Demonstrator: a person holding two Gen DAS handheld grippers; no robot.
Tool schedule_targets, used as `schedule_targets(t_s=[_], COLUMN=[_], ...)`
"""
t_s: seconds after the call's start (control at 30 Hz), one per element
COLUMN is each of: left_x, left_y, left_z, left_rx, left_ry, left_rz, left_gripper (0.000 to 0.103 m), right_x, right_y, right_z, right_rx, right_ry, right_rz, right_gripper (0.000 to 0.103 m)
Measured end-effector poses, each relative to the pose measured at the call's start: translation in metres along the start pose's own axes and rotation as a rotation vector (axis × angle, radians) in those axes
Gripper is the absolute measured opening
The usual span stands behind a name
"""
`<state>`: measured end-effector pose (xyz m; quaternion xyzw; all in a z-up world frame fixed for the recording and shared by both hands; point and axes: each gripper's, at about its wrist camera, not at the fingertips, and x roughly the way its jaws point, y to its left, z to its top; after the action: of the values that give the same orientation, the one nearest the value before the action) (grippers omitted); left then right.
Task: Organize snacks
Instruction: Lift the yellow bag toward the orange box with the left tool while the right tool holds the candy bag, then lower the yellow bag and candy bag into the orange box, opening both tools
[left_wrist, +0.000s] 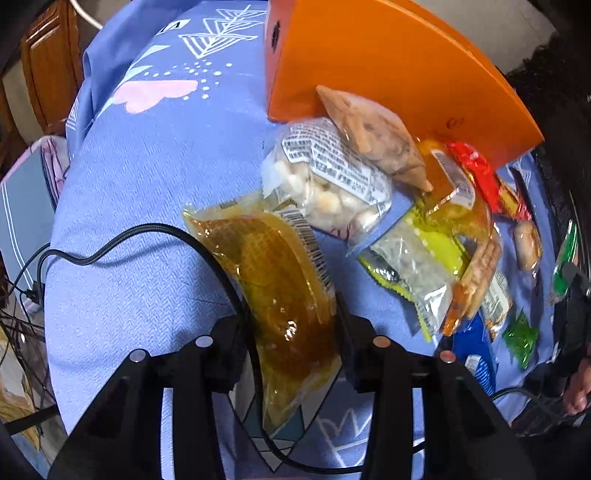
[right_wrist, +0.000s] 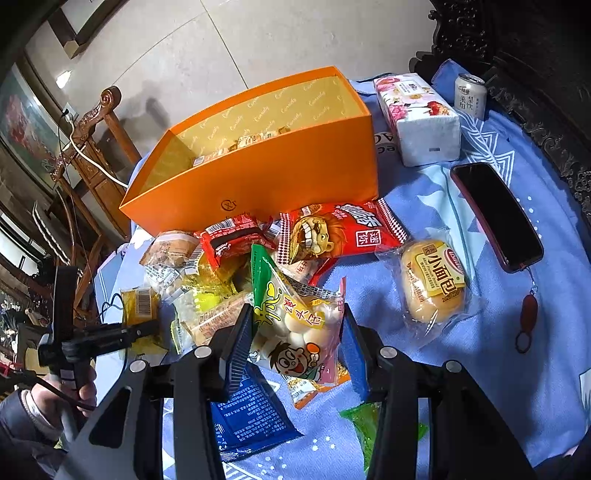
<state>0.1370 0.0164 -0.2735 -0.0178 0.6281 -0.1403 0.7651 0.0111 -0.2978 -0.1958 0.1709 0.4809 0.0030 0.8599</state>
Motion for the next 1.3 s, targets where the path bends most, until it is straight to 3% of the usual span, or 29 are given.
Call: schedule_targets(t_s=[0.23,0.57,0.8,1.07,1.3], left_x=[-0.023,-0.113,-0.15,-0.155,-0.146], left_y=[0.0,0.007,-0.012,-0.023,-0.037], left_z=[-0.012,-0.011,0.011,0.038,0.11], left_rx=[0.025,0.008,0.031,0.05,0.061], left_ry=[-0.073,-0.282,-0.378,-0.409,-0.435], left_rz=[0.009,-0.043,-0.076,-0.08,-0.097], left_gripper=[0.037,0.037,0.037,0.037,0.037], right_x=[-0.007,-0.02,-0.032,-0.048,-0.048], right_y=[-0.001,0.0,0.003,0.006,0.015], right_z=[0.002,0.016,0.032,0.054,0.117], right_rx=[-0.004,0.005,0.016,0.017,-0.023], right_ry=[-0.024,-0.064,-0.105,-0.158,-0.243], right_rz=[-0.002,0.017,0.041,0.049,0.055], right_gripper=[0.046,0.046,0.046,0.046,0.046])
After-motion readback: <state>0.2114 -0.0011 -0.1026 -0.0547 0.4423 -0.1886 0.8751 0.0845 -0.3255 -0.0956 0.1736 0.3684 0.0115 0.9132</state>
